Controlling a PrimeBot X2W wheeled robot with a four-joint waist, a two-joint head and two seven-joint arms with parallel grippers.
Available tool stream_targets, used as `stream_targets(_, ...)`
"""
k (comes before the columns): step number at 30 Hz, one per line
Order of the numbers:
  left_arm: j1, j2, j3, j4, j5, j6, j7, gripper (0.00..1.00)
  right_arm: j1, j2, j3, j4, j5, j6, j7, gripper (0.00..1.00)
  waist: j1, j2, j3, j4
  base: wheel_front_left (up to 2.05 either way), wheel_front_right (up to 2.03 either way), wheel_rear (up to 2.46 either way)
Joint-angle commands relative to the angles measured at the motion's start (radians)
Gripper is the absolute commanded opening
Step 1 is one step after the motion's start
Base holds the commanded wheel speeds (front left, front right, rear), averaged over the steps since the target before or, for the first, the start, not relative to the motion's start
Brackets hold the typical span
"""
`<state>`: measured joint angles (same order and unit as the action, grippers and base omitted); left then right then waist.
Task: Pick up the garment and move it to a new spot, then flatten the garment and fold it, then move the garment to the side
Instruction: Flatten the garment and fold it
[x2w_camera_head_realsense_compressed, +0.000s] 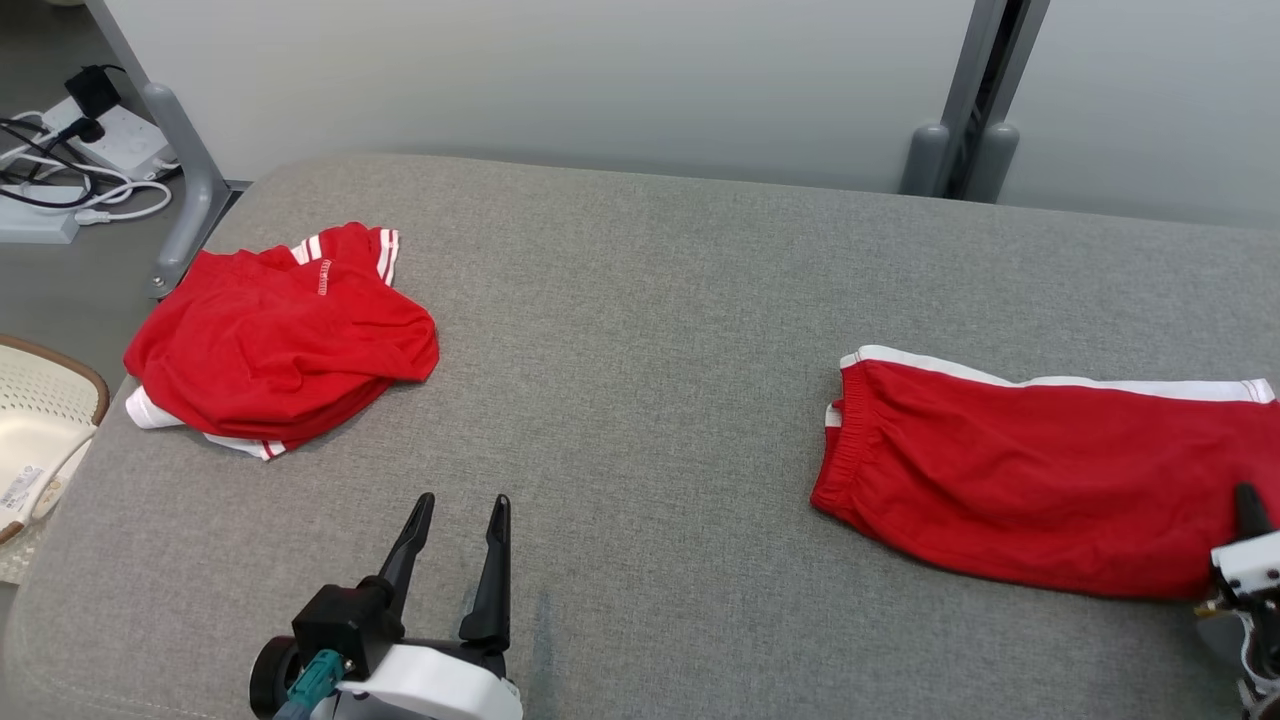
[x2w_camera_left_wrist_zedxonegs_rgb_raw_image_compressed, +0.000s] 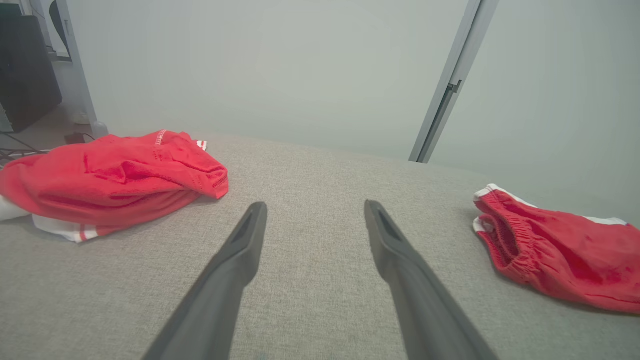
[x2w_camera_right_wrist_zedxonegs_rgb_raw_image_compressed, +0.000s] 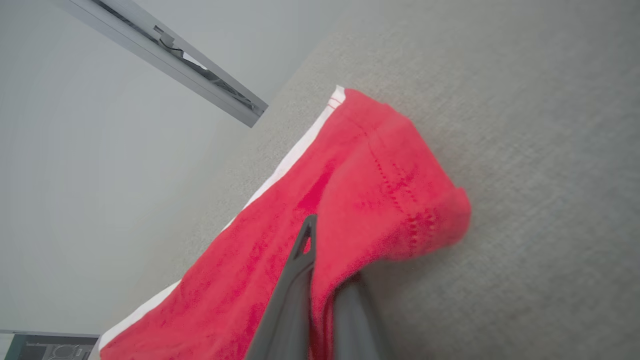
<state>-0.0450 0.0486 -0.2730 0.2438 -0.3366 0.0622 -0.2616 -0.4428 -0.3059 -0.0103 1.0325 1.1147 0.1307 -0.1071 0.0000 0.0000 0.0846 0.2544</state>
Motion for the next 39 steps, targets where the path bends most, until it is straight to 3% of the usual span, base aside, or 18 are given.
stream_targets(1,-0.003,0.004,0.005,0.003,0.002,-0.003,-0.003,1.0,-0.026,0.008,0.008,-0.025,-0.004,0.0,-0.017,0.0,0.0,0.0,-0.002,-0.002,0.0,0.0,0.0)
stream_targets(11,0.006,0.004,0.01,0.003,0.005,-0.008,-0.003,1.0,-0.031,0.059,0.092,-0.24,-0.002,0.0,-0.078,0.0,0.0,0.0,-0.02,0.015,0.0,0.0,0.0)
stream_targets(17,0.015,0.004,0.019,0.008,0.008,-0.007,-0.003,1.0,0.009,0.095,0.212,-0.382,-0.006,0.0,-0.059,0.0,0.0,0.0,-0.034,0.031,0.0,0.0,0.0)
stream_targets(25,0.014,0.004,0.014,0.008,0.0,-0.007,-0.003,1.0,0.023,0.117,0.339,-0.353,-0.067,0.0,-0.032,0.0,0.0,0.0,-0.035,0.049,0.0,0.0,0.0)
stream_targets(36,0.022,0.004,0.021,0.014,-0.006,-0.005,-0.003,1.0,0.036,0.124,0.417,-0.295,-0.072,0.0,-0.007,0.0,0.0,0.0,-0.035,0.056,0.0,0.0,0.0)
stream_targets(37,0.022,0.004,0.022,0.014,-0.006,-0.005,-0.003,1.0,0.032,0.123,0.421,-0.289,-0.074,0.0,-0.01,0.08,0.0,0.0,-0.035,0.055,0.0,0.0,0.0)
stream_targets(38,0.021,0.004,0.022,0.014,-0.006,-0.005,-0.003,1.0,0.029,0.125,0.425,-0.286,-0.076,0.0,-0.014,0.44,0.0,0.0,-0.036,0.054,0.0,0.0,0.0)
stream_targets(39,0.021,0.004,0.021,0.015,-0.006,-0.005,-0.003,1.0,0.027,0.128,0.43,-0.285,-0.077,0.0,-0.018,0.92,0.0,0.0,-0.037,0.053,0.0,0.0,0.0)
